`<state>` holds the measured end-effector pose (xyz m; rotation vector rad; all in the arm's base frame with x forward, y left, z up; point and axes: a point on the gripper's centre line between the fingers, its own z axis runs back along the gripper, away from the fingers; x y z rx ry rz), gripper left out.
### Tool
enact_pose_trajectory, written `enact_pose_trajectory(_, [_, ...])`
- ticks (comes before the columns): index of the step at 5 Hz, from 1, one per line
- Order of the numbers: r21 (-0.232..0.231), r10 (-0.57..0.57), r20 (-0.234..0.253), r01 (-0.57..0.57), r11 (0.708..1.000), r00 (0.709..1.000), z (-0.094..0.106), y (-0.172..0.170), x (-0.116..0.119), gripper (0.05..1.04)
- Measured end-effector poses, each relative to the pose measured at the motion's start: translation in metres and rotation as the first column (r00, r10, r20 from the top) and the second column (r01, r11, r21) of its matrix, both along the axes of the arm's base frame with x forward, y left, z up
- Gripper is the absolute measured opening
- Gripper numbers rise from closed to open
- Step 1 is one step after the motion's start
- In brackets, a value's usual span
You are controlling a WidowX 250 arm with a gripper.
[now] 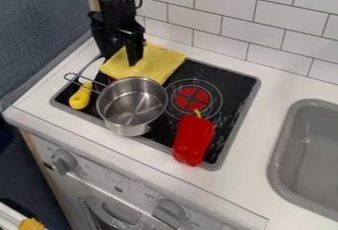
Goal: Moved the yellow cloth to the top left of the silver pot
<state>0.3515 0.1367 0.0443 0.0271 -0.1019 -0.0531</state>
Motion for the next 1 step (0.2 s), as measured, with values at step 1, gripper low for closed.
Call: enact_pose_trajectory(1, [0.026, 0.001, 0.031, -0.002, 1.0, 1.0, 0.0189, -0.0003, 0.0011, 0.999])
